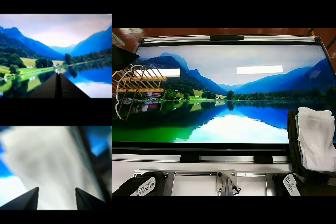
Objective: Fold the shirts.
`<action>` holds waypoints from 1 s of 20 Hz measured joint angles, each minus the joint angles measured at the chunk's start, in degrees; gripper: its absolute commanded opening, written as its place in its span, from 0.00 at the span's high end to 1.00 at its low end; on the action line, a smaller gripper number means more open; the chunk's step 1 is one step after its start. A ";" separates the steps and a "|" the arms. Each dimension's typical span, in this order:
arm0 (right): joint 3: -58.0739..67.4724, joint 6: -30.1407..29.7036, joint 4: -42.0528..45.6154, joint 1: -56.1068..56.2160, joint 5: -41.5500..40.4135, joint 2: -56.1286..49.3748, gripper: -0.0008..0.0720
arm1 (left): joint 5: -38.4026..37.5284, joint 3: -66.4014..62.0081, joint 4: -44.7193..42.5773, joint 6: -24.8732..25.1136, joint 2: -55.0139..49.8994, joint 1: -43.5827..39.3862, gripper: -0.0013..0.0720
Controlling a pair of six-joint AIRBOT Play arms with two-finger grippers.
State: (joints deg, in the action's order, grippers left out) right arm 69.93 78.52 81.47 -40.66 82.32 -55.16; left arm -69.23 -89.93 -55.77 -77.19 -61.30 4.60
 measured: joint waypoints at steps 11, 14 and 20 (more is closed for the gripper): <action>2.08 14.73 -2.82 48.57 -2.29 -18.27 0.22 | -14.19 0.02 -37.35 -11.58 -20.65 -29.44 0.39; 2.10 15.65 1.68 52.54 -1.20 -19.41 0.22 | -14.62 0.00 -38.58 -12.94 -21.97 -30.91 0.39; 2.10 16.26 5.09 54.82 -0.35 -20.00 0.22 | -14.82 0.00 -39.45 -13.75 -22.73 -31.26 0.39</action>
State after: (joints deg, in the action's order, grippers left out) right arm 72.03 94.78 86.56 14.15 81.97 -75.16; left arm -84.05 -89.93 -95.22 -90.94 -84.03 -26.65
